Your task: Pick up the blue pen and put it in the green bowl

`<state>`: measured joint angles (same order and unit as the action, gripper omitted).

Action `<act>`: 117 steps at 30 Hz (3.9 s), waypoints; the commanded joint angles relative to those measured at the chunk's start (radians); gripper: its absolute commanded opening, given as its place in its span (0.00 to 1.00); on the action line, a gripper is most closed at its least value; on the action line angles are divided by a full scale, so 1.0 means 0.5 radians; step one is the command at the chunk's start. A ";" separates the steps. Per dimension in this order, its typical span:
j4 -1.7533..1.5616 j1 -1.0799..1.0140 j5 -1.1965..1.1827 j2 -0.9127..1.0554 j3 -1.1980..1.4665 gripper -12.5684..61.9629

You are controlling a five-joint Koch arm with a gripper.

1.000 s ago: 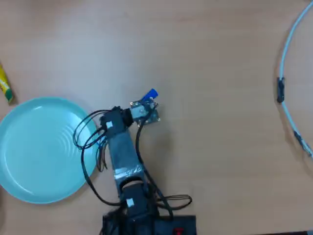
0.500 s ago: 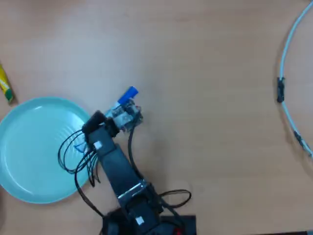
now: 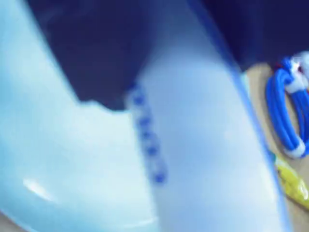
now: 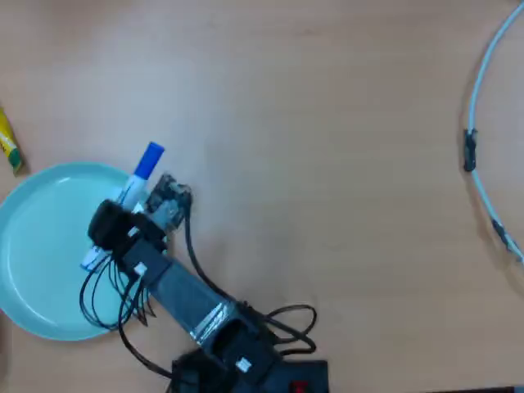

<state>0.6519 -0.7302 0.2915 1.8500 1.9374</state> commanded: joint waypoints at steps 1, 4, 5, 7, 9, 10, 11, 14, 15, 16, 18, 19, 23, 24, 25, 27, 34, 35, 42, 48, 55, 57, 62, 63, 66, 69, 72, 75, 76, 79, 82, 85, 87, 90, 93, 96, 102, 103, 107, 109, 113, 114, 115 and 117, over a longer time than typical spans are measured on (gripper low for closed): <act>-0.206 0.064 -0.110 0.083 -0.141 0.07; -0.206 0.098 -0.166 0.037 -0.126 0.07; -0.206 0.123 -0.209 0.028 -0.120 0.07; -0.206 0.169 -0.319 0.015 -0.117 0.07; -0.209 0.199 -0.402 0.006 -0.117 0.07; -0.212 0.212 -0.426 -0.012 -0.123 0.07; -0.212 0.230 -0.439 -0.040 -0.138 0.07; -0.245 0.304 -0.454 -0.120 -0.193 0.07; -0.267 0.331 -0.463 -0.141 -0.209 0.07; -0.295 0.353 -0.472 -0.166 -0.221 0.07; -0.371 0.383 -0.494 -0.230 -0.242 0.07; -0.414 0.390 -0.500 -0.270 -0.245 0.07; -0.626 0.408 -0.509 -0.411 -0.242 0.07; -0.669 0.411 -0.509 -0.439 -0.242 0.07; -0.706 0.417 -0.509 -0.463 -0.242 0.07; -0.764 0.420 -0.509 -0.500 -0.230 0.07; -0.963 0.469 -0.635 -0.601 -0.215 0.07; -1.000 0.479 -0.653 -0.638 -0.215 0.07; -1.077 0.482 -0.638 -0.795 -0.206 0.07; -1.141 0.509 -0.641 -0.801 -0.098 0.09; -1.163 0.515 -0.641 -0.804 -0.067 0.22; -1.163 0.509 -0.641 -0.804 -0.052 0.29; -1.157 0.500 -0.644 -0.804 -0.040 0.56; -1.157 0.500 -0.647 -0.804 -0.040 0.60; -1.154 0.494 -0.650 -0.804 -0.040 0.68; -1.150 0.494 -0.657 -0.804 -0.040 0.69; -1.147 0.491 -0.657 -0.804 -0.040 0.68; -1.138 0.485 -0.669 -0.801 -0.018 0.67; -1.135 0.482 -0.672 -0.801 -0.009 0.65; -1.098 0.414 -0.703 -0.782 0.101 0.51; -1.055 0.295 -0.822 -0.724 0.288 0.24; -0.976 0.144 -0.850 -0.445 0.402 0.05; -0.850 0.067 -0.831 -0.310 0.393 0.11; -0.669 0.021 -0.675 -0.193 0.380 0.07; -0.531 -0.049 -0.543 -0.015 0.322 0.07; -0.276 -0.117 -0.411 0.153 0.196 0.07; 0.196 -0.942 -0.353 0.414 0.215 0.07; 0.218 -1.049 -0.362 0.414 0.236 0.07; 0.209 -1.362 -0.353 0.402 0.337 0.07; 0.184 -1.519 -0.337 0.322 0.442 0.08; -0.061 -1.764 -0.285 0.252 0.825 0.07; -0.138 -1.810 -0.267 0.261 0.917 0.07; -0.193 -1.875 -0.267 0.273 0.988 0.07; -0.245 -1.945 -0.288 0.288 1.089 0.07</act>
<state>0.6167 -1.6812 0.1427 1.9804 2.5019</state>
